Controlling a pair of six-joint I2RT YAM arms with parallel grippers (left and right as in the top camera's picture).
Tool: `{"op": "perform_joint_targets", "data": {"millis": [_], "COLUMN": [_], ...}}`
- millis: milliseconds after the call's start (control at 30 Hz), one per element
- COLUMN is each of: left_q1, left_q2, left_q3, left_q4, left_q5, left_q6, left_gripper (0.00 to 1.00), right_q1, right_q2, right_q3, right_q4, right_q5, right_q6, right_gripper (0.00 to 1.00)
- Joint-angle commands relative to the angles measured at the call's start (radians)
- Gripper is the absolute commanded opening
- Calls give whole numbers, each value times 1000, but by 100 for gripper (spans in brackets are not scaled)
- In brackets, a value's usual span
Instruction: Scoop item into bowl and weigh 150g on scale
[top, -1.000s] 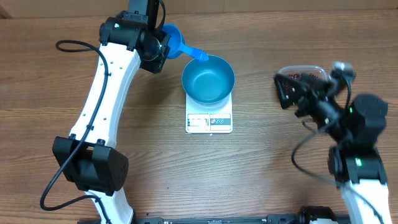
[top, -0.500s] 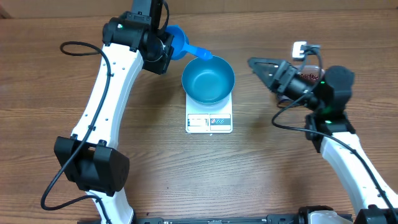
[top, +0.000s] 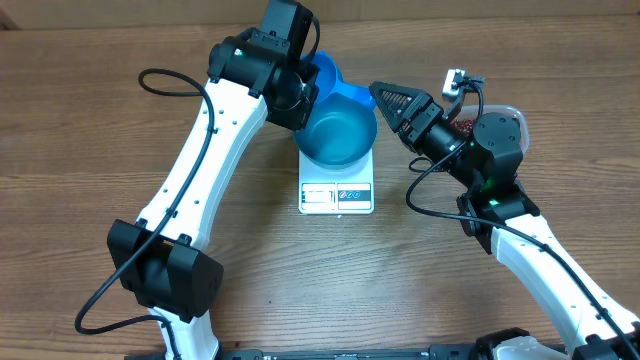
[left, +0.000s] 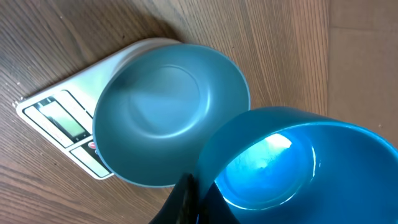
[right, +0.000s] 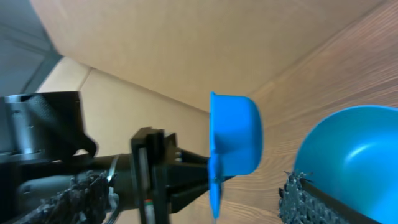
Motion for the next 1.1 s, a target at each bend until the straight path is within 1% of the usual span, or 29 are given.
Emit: {"op": "perform_joint_targets", "data": {"millis": [0, 167, 367, 500, 567, 633, 700, 967, 1000, 1067], "left_q1": [-24, -60, -99, -113, -113, -113, -113, -113, -113, -113], "left_q2": [-19, -19, -19, -19, -19, -19, -19, -19, -19, -19], "left_q3": [24, 24, 24, 24, 24, 24, 24, 24, 24, 24], "left_q4": [-3, -3, -3, -2, -2, -1, 4, 21, 21, 20], "left_q5": [-14, -15, -15, -19, -19, -19, -19, -18, -18, -17], "left_q6": [-17, -13, -13, -14, -14, -14, -14, -14, -14, -13], "left_gripper": [4, 4, 4, 4, 4, 4, 4, 4, 4, 4], "right_q1": [4, 4, 4, 4, 4, 4, 4, 4, 4, 4], "right_q2": [-9, -8, -8, -8, -8, -8, -8, -8, -8, -8], "right_q3": [16, 16, 16, 16, 16, 16, 16, 16, 16, 16], "right_q4": [-24, -31, -31, -31, -31, -31, -36, -43, -43, -43], "right_q5": [35, 37, 36, 36, 35, 32, 32, 32, 32, 32], "right_q6": [-23, -23, -23, -23, -23, -23, -23, -23, -23, -23], "right_gripper": [87, 85, 75, 67, 61, 54, 44, 30, 27, 25]}}
